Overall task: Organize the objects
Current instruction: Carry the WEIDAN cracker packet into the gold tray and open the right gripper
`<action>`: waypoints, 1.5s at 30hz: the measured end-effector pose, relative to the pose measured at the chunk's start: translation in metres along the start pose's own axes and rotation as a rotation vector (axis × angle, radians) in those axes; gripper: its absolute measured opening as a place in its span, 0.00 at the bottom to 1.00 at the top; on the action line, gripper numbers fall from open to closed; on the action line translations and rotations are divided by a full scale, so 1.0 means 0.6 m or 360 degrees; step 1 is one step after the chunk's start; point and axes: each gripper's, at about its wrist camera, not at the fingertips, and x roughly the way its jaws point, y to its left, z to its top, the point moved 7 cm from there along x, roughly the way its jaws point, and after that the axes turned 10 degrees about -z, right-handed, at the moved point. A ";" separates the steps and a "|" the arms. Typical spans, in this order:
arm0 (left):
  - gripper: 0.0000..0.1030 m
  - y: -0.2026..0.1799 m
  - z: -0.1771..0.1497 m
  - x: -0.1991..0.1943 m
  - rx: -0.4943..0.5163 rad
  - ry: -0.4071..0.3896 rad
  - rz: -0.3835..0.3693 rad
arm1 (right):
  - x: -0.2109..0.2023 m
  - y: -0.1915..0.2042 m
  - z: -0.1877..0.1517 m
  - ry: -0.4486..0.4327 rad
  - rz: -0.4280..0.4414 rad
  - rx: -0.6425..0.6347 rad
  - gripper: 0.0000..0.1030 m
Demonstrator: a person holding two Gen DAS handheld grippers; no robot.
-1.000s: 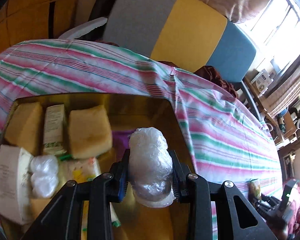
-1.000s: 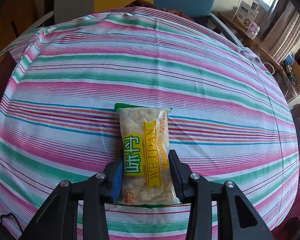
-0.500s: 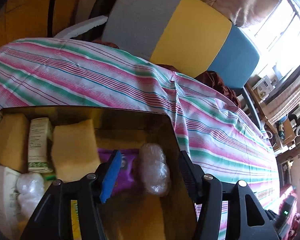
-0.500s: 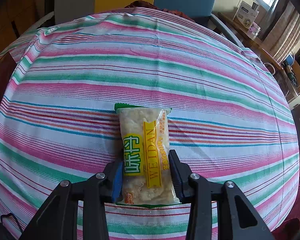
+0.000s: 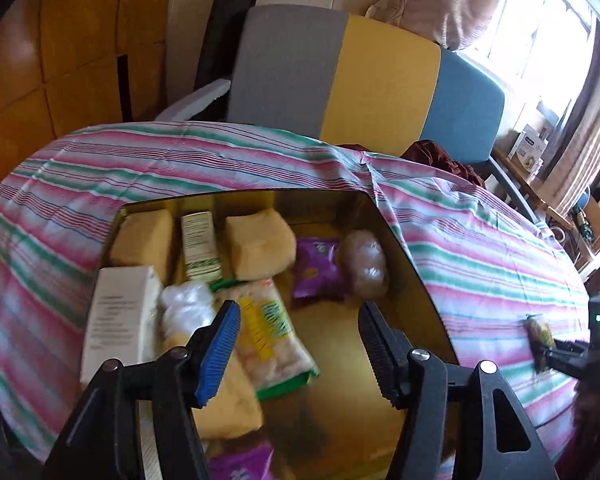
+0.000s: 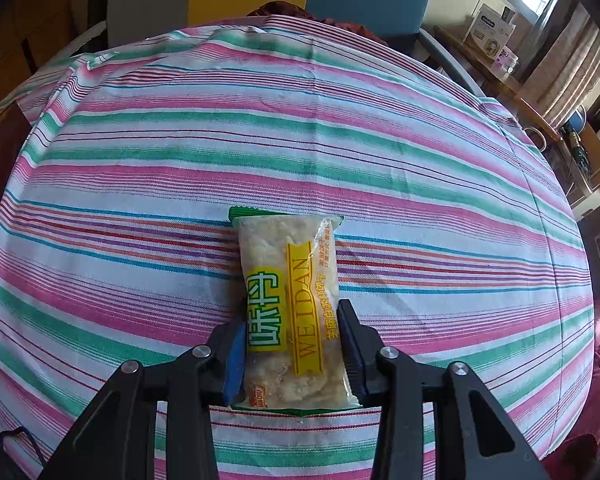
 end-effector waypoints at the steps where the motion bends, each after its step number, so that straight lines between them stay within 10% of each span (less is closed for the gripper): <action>1: 0.61 0.004 -0.006 -0.011 0.0016 -0.0014 0.0019 | 0.000 -0.001 -0.001 0.0013 0.0003 0.0015 0.40; 9: 0.63 0.026 -0.033 -0.063 0.0041 -0.0077 0.0085 | -0.073 0.057 0.031 -0.0028 0.0251 0.0138 0.39; 20: 0.64 0.070 -0.038 -0.104 -0.0048 -0.0138 0.0111 | -0.285 0.373 0.105 -0.0318 0.0686 -0.0288 0.39; 32: 0.66 0.133 -0.050 -0.130 -0.0172 -0.0179 0.0144 | -0.235 0.568 0.122 -0.0173 0.0620 -0.0557 0.40; 45: 0.68 0.135 -0.056 -0.125 -0.0174 -0.0168 0.0156 | -0.240 0.555 0.117 -0.0279 0.0631 -0.0499 0.41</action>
